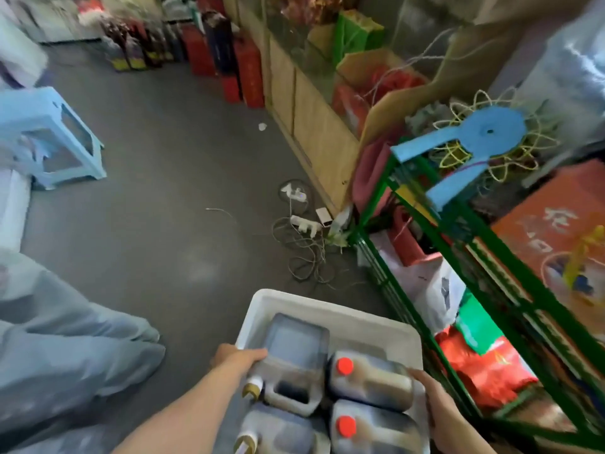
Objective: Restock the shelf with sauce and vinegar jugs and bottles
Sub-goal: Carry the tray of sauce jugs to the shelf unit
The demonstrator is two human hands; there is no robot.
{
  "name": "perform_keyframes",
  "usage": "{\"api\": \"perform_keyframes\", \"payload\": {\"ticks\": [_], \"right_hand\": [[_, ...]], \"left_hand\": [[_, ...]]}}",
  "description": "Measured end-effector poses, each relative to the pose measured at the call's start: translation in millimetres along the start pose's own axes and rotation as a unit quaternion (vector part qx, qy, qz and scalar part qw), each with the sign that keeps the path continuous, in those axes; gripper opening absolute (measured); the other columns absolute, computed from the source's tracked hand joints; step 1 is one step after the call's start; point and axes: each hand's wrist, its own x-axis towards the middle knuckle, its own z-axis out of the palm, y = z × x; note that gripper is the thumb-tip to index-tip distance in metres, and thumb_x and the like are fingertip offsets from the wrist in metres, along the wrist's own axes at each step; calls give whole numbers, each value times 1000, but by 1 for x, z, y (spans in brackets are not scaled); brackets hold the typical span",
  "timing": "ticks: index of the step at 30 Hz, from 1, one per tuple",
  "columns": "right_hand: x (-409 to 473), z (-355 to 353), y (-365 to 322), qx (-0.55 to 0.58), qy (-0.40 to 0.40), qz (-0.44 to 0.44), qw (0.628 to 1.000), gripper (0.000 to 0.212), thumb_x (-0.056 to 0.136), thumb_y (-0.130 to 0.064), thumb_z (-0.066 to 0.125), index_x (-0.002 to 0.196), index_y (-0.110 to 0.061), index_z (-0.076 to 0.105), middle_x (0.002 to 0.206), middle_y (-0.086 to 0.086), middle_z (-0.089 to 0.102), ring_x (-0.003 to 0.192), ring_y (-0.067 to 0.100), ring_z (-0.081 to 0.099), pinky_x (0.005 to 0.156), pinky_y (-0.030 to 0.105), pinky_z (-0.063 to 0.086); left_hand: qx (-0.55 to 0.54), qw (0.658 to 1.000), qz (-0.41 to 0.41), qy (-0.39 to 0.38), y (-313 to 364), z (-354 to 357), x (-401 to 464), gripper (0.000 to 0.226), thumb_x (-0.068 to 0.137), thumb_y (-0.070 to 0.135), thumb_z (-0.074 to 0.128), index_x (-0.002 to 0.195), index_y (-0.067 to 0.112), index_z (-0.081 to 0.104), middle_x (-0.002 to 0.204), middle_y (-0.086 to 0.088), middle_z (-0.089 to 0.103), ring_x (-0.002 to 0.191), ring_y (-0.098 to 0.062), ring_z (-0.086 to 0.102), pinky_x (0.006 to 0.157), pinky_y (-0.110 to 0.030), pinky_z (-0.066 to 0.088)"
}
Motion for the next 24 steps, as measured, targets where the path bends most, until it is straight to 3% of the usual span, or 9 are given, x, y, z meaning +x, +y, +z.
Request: {"api": "perform_keyframes", "payload": {"ticks": [2, 4, 6, 9, 12, 16, 19, 22, 24], "right_hand": [[7, 33, -40, -47, -6, -29, 998, 19, 94, -32, 64, 110, -36, 73, 121, 10, 67, 119, 28, 59, 107, 44, 44], [14, 69, -85, -74, -3, -46, 996, 20, 93, -31, 62, 94, -45, 76, 118, 4, 66, 115, 18, 57, 100, 35, 44], [29, 106, -130, -72, 15, -41, 996, 15, 81, -31, 72, 93, -27, 80, 110, 14, 70, 106, 24, 63, 98, 43, 50], [55, 161, -204, -61, 24, -16, 998, 38, 70, -26, 84, 99, -3, 76, 98, 16, 71, 94, 31, 66, 95, 48, 53], [83, 216, -274, -76, 5, -15, 997, 49, 72, -28, 84, 110, -1, 70, 112, 18, 67, 103, 35, 63, 93, 47, 52], [128, 284, -363, -121, -63, -33, 990, 56, 73, -29, 83, 116, 4, 67, 117, 21, 66, 103, 37, 64, 92, 47, 53], [154, 339, -432, -155, -72, -62, 983, 55, 75, -28, 84, 112, 7, 64, 99, 14, 64, 86, 31, 62, 75, 39, 49], [168, 399, -497, -189, -93, -74, 975, 51, 74, -28, 83, 107, 8, 69, 100, 17, 70, 88, 34, 67, 79, 43, 53], [173, 439, -538, -196, -114, -80, 971, 42, 75, -26, 82, 101, 5, 71, 93, 16, 71, 80, 32, 67, 70, 38, 52]], "left_hand": [[-19, 1000, -8, 5, 20, -20, 27, 79, 50, 43, 94, 112, 3, 66, 111, -17, 69, 103, -36, 65, 92, -43, 54], [-37, 999, -15, 12, 42, -40, 49, 78, 51, 43, 94, 111, 2, 65, 110, -17, 69, 102, -36, 65, 91, -43, 54], [-58, 998, -23, 25, 68, -61, 68, 77, 53, 42, 95, 111, 1, 63, 108, -16, 69, 98, -35, 65, 88, -41, 55], [-108, 992, -33, 47, 107, -89, 98, 75, 56, 36, 96, 111, -2, 61, 103, -16, 67, 90, -33, 65, 83, -39, 55], [-155, 985, -45, 64, 147, -114, 127, 75, 59, 34, 95, 113, -4, 60, 110, -20, 67, 96, -36, 64, 86, -42, 54], [-225, 967, -74, 100, 204, -144, 165, 81, 60, 27, 96, 120, -10, 55, 121, -25, 62, 102, -36, 60, 83, -38, 48], [-268, 951, -96, 117, 252, -171, 192, 87, 61, 24, 96, 125, -12, 50, 127, -28, 58, 112, -39, 59, 83, -38, 45], [-314, 934, -105, 133, 302, -203, 217, 88, 62, 19, 95, 127, -14, 46, 132, -30, 54, 119, -41, 55, 90, -43, 45], [-336, 925, -106, 144, 333, -226, 238, 90, 64, 16, 94, 131, -14, 42, 136, -30, 50, 124, -41, 52, 95, -44, 43]]}}
